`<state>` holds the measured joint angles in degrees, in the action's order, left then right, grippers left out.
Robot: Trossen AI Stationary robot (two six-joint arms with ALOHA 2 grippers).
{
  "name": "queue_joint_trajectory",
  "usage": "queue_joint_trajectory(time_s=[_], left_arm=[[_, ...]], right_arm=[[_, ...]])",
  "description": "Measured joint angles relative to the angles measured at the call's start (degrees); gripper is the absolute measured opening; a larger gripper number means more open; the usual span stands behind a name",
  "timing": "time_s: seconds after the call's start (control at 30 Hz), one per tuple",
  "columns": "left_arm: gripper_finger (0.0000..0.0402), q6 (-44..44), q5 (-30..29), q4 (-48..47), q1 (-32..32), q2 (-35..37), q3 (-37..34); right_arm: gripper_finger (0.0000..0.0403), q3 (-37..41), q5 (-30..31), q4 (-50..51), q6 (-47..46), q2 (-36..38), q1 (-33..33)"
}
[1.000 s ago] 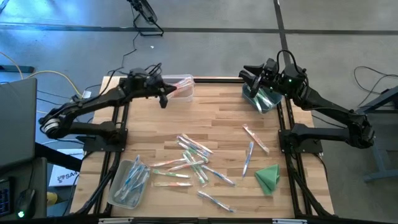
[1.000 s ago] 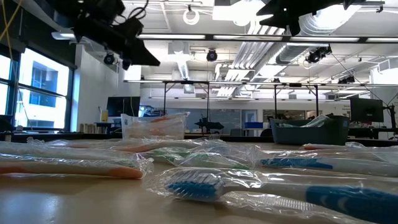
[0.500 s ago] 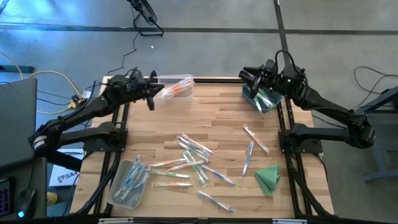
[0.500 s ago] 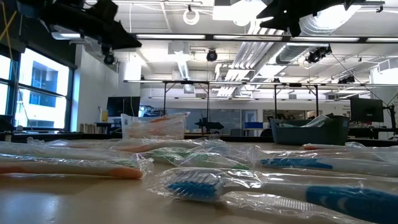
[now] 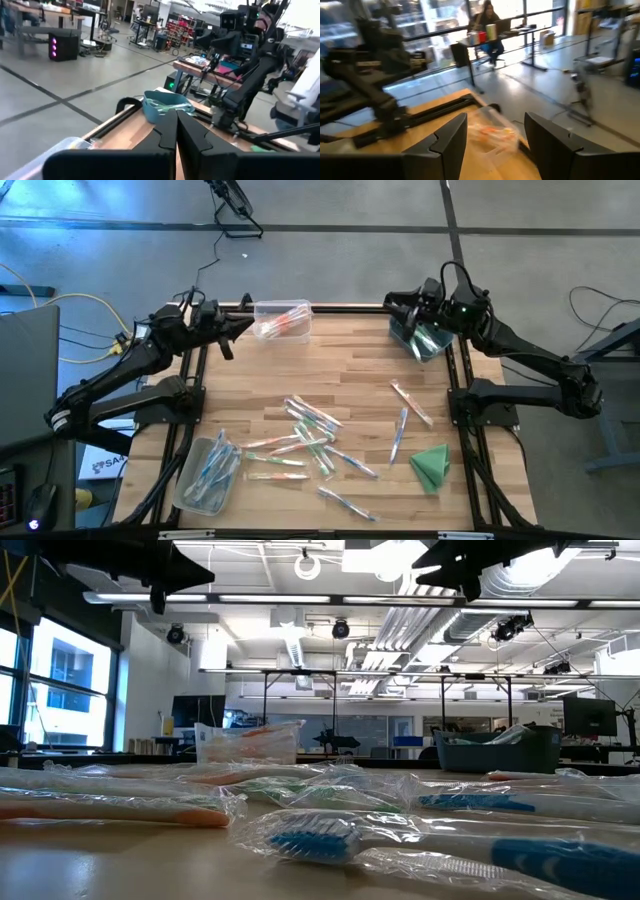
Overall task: Pick & Place Toothbrushes
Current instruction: Put the orange toothbrush into the transparent bin
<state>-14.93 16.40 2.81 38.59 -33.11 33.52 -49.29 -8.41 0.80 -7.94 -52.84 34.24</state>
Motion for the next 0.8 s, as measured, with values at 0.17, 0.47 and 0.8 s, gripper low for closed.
queue_joint_trajectory(time_s=[0.17, 0.47, 0.8], left_arm=[[0.0, -0.74, 0.03, 0.02, 0.0, -0.02, 0.0], [0.0, -0.4, 0.03, 0.02, 0.0, -0.02, 0.0], [0.0, -0.38, -0.77, 0.04, 0.0, -0.04, 0.0]], right_arm=[[0.0191, 0.01, -5.41, 2.78, -9.81, 0.0, -0.4], [0.0191, 0.02, -6.61, 20.85, -19.58, 0.0, -6.69], [0.0191, 0.02, 5.98, 34.38, -32.57, -0.46, -15.15]])
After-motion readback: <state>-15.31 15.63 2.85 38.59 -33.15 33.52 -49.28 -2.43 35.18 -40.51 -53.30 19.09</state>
